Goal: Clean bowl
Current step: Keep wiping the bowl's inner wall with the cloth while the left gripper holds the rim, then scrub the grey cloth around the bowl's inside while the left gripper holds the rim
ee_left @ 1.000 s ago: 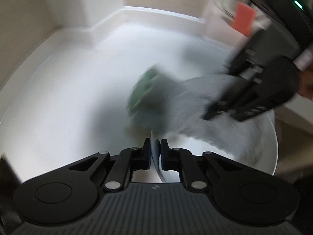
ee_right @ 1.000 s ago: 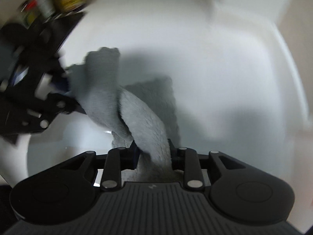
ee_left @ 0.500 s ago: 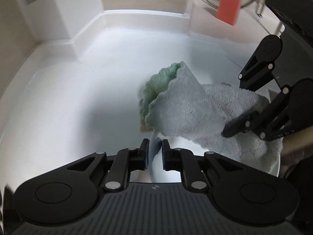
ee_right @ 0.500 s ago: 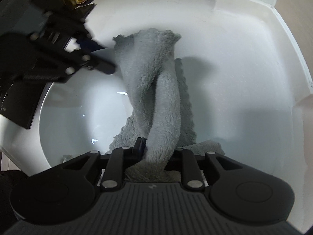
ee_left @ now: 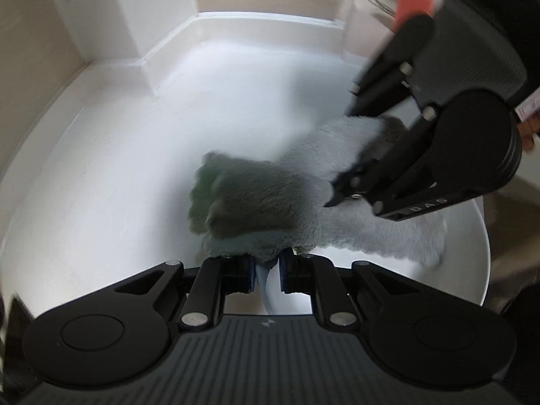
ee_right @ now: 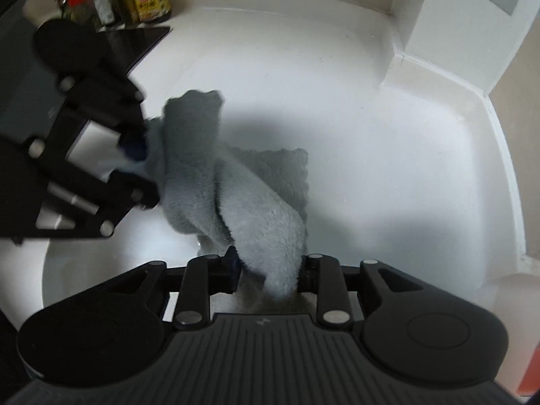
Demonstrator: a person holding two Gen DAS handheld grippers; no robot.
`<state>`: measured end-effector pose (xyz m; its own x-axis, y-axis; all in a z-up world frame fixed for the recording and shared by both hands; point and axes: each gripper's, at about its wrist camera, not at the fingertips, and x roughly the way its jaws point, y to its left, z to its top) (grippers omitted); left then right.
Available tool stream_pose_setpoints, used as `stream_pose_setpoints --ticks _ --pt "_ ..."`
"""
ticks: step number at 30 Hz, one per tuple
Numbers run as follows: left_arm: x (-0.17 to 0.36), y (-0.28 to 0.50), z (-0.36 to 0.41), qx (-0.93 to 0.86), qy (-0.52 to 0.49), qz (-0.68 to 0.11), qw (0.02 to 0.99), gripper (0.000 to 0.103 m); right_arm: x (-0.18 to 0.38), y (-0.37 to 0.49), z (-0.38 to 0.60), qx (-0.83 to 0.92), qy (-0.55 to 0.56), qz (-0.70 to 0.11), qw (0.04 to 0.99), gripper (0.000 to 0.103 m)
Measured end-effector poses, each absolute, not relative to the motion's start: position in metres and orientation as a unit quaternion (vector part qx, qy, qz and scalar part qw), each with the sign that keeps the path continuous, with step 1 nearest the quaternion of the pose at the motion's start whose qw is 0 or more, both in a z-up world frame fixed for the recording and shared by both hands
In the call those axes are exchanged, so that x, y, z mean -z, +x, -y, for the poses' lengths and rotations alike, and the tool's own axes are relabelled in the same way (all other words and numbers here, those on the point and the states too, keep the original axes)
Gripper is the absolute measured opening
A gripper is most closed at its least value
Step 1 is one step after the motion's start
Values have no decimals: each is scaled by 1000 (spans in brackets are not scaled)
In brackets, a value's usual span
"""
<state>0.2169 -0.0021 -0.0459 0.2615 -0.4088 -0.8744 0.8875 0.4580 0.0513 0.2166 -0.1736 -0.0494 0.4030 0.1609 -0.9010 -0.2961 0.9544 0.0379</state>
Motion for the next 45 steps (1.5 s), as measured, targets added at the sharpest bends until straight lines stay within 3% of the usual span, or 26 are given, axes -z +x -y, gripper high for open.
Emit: stream_pose_setpoints --ticks 5,21,33,38,42,45 --pt "48 210 -2 419 271 -425 755 14 57 191 185 -101 -2 -568 817 19" --pt "38 219 9 485 349 -406 692 17 61 159 168 -130 -21 -558 819 20" --pt "33 221 16 486 365 -412 679 15 57 163 155 -160 -71 -549 817 20" --pt "34 218 13 481 367 -404 686 14 51 178 142 -145 -127 -510 838 21" --pt "33 219 6 466 341 -411 705 14 50 186 144 -143 -104 -508 843 20" --pt "34 220 1 448 315 -418 725 14 53 182 153 -107 -47 -554 824 19"
